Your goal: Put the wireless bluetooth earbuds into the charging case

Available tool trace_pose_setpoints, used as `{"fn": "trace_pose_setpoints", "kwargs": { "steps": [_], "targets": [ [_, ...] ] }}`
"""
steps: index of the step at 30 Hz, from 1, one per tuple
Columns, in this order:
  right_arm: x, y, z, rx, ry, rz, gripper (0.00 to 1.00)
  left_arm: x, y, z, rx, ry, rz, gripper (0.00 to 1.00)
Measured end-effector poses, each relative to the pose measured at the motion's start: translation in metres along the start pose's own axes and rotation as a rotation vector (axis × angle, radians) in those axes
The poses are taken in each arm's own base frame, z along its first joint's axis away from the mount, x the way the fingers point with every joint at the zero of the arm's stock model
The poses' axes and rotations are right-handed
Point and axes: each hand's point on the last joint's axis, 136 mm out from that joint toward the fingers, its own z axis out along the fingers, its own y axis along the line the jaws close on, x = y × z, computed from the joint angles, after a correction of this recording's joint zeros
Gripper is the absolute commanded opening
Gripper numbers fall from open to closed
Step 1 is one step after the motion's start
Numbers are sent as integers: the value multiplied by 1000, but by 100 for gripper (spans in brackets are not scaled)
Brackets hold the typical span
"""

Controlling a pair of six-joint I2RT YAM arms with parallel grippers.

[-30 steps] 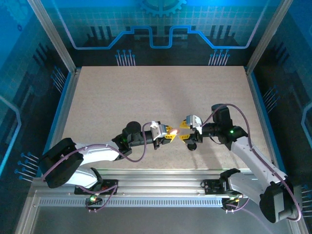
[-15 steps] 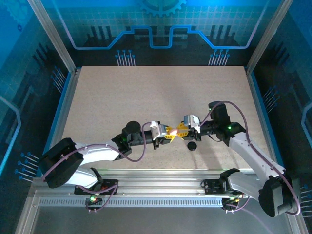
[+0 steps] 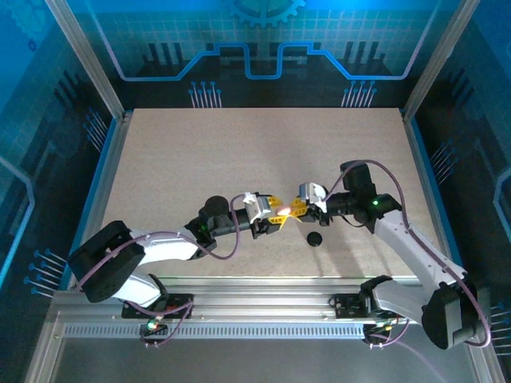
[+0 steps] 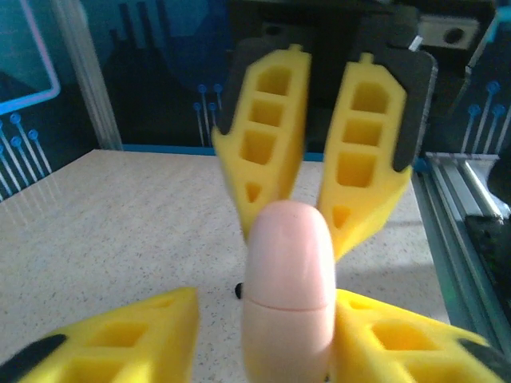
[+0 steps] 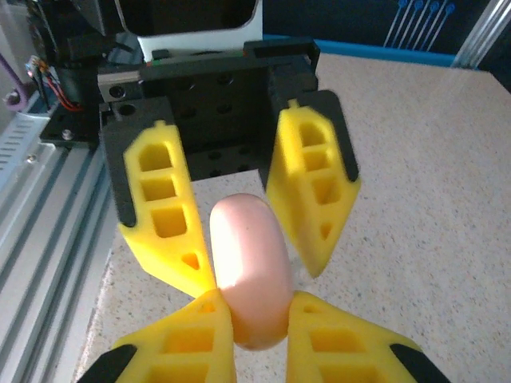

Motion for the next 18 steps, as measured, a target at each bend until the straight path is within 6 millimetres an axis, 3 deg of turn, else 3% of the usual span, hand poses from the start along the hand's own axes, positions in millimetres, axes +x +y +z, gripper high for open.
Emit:
{"fn": "trace_pose_setpoints", "kwargs": {
  "steps": [5, 18],
  "targets": [
    [18, -19, 6, 21, 71, 59, 11, 13, 18, 1, -64, 20, -44, 67],
    [80, -95, 7, 112, 277, 273, 9, 40, 62, 6, -269, 98, -117, 77]
  ]
}}
